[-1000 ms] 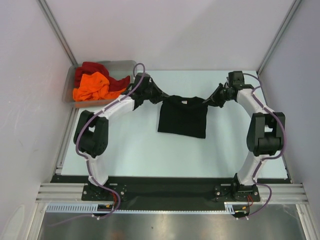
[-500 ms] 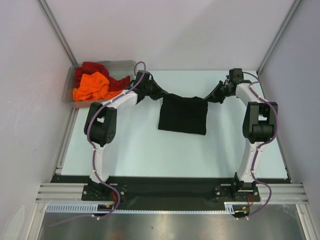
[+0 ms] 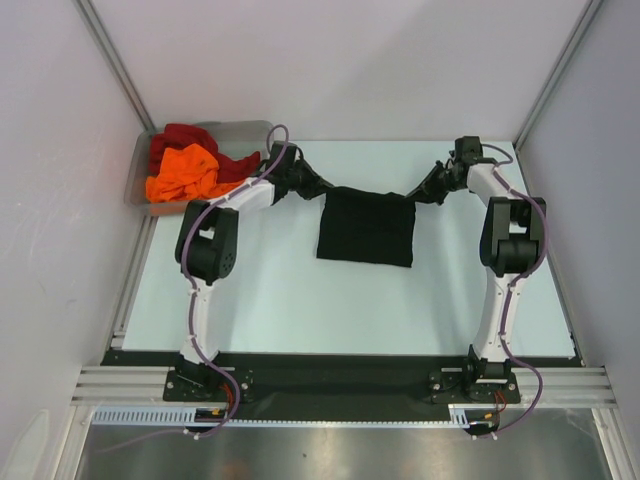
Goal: Fold and stack the t-shirts
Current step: Fold the tshirt
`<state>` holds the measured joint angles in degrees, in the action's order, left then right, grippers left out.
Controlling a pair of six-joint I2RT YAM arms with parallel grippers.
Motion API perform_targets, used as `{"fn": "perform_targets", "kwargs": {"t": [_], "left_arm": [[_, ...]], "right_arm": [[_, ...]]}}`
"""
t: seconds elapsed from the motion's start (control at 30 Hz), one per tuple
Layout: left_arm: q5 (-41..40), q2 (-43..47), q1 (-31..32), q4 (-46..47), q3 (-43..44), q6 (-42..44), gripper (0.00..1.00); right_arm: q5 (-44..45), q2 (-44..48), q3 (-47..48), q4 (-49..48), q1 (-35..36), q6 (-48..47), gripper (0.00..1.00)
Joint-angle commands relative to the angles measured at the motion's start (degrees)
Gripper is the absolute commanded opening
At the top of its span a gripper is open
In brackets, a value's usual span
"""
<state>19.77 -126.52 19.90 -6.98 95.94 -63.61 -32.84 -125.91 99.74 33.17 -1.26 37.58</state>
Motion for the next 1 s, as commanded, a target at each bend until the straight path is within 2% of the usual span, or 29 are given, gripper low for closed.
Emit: {"fn": "perform_targets", "kwargs": {"t": [0.0, 0.27, 0.4, 0.43, 0.47, 0.53, 0.57, 0.6, 0.67, 0.77, 0.8, 0.9, 0.97], "left_arm": [[0.8, -1.18, -0.83, 1.36, 3.9, -0.98, 0.0], [-0.16, -3.55, -1.62, -1.09, 6.71, 0.67, 0.04], [-2.01, -5.84, -1.88, -5.57, 11.53, 4.63, 0.1], [-2.71, -6.28, -1.88, -7.06, 15.03, 6.03, 0.13], [-4.28, -6.98, -1.88, -10.73, 16.98, 8.92, 0.22], [-5.87, -7.34, -1.88, -17.32, 22.94, 11.83, 0.37], [-6.32, -7.34, -1.88, -18.84, 24.37, 14.46, 0.42], [-6.06, -6.99, -1.88, -19.9, 25.51, 15.79, 0.43], [-5.27, -6.55, -1.8, -22.45, 28.24, 19.03, 0.48], [-3.52, -4.18, -1.53, -24.48, 27.81, 22.81, 0.49], [-3.16, -3.22, -1.44, -24.57, 27.03, 23.62, 0.48], [-0.79, 1.44, -0.74, -21.94, 20.8, 25.55, 0.46], [1.23, 4.17, -0.13, -18.69, 15.35, 26.0, 0.46]], "right_arm": [[0.23, -0.92, 4.49, 0.58, -0.5, 0.21, 0.07], [2.78, -5.13, 9.15, 2.86, -0.59, 0.12, 0.17], [4.45, -8.2, 13.71, 4.01, -1.2, 0.3, 0.28], [5.06, -9.52, 15.9, 4.97, -1.47, -0.05, 0.29], [5.5, -11.97, 22.18, 8.11, -2.16, -0.58, 0.33], [7.25, -14.18, 28.46, 11.9, -2.95, -2.24, 0.35], [7.87, -14.71, 33.36, 14.7, -3.4, -2.77, 0.37], [8.31, -14.54, 34.37, 15.52, -3.84, -3.21, 0.4], [9.11, -12.53, 33.86, 15.7, -4.37, -4.96, 0.44], [8.32, -7.09, 27.89, 13.69, -4.19, -7.08, 0.51], [7.54, -5.68, 23.0, 12.55, -3.93, -7.35, 0.52], [2.89, 0.03, 14.11, 6.58, -2.79, -7.61, 0.58], [1.73, 1.45, 11.8, 4.28, -2.0, -8.22, 0.63]]}}
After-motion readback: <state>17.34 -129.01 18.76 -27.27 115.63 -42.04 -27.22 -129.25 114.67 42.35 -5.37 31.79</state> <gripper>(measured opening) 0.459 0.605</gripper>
